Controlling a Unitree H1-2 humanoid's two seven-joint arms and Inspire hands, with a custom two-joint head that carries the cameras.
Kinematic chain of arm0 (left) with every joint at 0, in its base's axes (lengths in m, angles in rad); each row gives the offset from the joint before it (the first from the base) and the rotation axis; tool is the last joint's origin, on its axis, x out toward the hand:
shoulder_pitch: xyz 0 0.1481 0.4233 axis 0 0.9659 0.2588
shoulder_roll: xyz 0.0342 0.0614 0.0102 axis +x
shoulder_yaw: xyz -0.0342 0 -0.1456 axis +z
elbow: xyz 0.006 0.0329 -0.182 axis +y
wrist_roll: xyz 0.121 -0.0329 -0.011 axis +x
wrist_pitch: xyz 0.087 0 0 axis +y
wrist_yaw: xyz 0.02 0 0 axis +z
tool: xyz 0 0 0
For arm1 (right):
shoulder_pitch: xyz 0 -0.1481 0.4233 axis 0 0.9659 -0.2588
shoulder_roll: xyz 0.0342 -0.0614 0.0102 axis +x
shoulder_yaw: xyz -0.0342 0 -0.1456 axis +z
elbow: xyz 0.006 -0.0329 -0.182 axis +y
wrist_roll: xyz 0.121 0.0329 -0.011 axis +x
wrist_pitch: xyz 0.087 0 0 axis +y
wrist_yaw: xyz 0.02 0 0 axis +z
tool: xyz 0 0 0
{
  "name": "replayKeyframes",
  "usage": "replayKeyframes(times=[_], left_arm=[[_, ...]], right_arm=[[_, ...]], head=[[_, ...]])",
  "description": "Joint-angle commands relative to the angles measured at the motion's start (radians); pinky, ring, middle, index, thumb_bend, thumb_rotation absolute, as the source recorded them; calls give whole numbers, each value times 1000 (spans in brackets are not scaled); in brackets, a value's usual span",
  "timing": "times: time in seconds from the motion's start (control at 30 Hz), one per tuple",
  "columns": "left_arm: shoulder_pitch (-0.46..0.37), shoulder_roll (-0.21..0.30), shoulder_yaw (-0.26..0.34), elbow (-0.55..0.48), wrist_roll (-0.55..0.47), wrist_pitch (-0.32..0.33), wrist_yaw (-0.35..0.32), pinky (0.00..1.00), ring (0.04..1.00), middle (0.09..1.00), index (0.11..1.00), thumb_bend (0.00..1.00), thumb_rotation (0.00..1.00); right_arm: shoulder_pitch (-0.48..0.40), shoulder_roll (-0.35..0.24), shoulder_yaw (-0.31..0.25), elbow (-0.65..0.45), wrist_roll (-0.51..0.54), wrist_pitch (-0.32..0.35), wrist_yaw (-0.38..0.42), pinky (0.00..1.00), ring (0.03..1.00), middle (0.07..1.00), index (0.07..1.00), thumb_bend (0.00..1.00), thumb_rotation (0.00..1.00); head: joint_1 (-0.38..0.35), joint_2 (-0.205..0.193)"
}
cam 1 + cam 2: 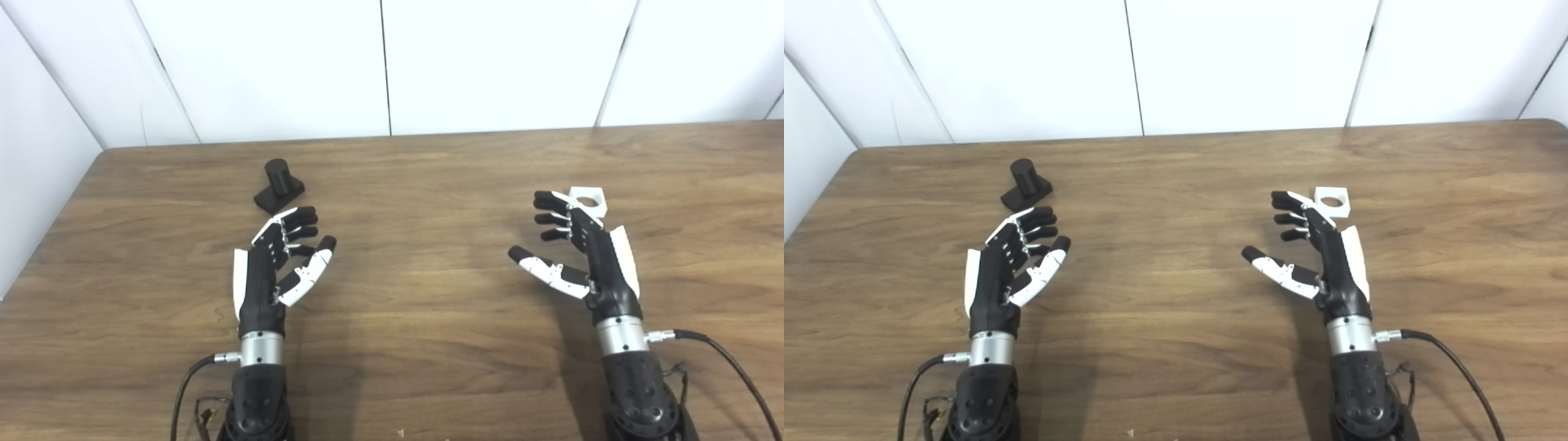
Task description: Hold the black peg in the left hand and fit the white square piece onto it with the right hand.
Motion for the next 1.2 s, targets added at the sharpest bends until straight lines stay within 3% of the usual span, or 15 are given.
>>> replayKeyframes(times=[0.0,0.43,0.5,0.7,0.83,1.07,1.17], left_arm=[[-37,8,-2,-19,17,-34,6,528,665,706,676,534,213],[-35,9,-4,-24,17,-28,5,542,675,708,675,539,226],[-35,8,-6,-25,21,-23,5,545,677,709,676,539,225],[-39,-13,-21,-14,25,-20,12,570,689,709,676,554,227],[-42,-21,-35,2,27,-37,14,597,703,714,682,578,272],[-48,-27,-30,-3,39,-25,25,576,694,712,682,589,271],[-56,-25,-20,-14,78,3,46,635,749,760,724,611,326]], right_arm=[[-33,-14,-4,18,-16,-42,-16,606,713,762,764,691,281],[-29,-14,-6,20,-9,-53,-17,595,705,752,755,687,259],[-29,-14,-6,18,-9,-47,-16,595,705,755,759,687,263],[-25,-30,-23,11,19,-36,-2,611,716,767,750,682,242],[-29,-52,-33,36,47,-76,1,599,706,767,762,682,245],[-28,-61,-37,33,61,-72,5,605,712,783,771,685,224],[-29,-60,-36,37,53,-77,1,587,700,783,767,687,230]], head=[[0,1],[7,4],[20,4],[168,-2],[227,-5],[220,-6],[219,-7]])
